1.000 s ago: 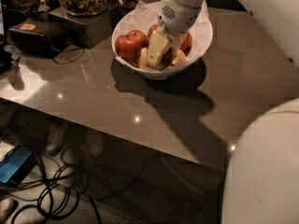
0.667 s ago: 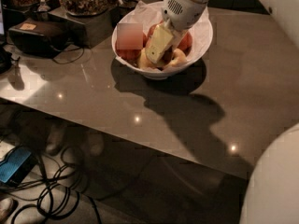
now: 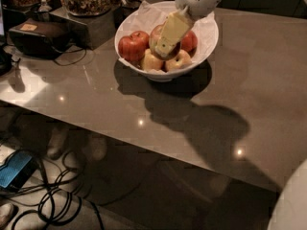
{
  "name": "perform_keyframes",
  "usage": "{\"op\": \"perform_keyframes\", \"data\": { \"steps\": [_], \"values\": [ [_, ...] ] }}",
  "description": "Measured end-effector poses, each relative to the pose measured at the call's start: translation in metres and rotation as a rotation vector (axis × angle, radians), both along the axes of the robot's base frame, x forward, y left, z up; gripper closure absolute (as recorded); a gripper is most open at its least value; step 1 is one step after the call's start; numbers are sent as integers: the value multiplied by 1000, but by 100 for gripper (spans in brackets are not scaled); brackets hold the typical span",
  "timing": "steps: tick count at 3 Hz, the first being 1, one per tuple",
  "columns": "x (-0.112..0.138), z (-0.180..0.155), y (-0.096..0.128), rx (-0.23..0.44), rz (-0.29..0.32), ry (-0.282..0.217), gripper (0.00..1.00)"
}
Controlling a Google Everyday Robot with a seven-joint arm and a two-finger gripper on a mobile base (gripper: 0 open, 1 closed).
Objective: Pick apple from white bowl
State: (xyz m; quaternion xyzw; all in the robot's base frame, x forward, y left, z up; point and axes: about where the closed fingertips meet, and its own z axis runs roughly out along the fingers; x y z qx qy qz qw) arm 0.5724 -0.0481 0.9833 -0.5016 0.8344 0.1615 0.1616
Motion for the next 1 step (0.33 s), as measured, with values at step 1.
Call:
{"op": "perform_keyframes", "data": {
  "steps": [1],
  "values": [
    [-20,37,-3,49,117,-62,100]
  ]
}}
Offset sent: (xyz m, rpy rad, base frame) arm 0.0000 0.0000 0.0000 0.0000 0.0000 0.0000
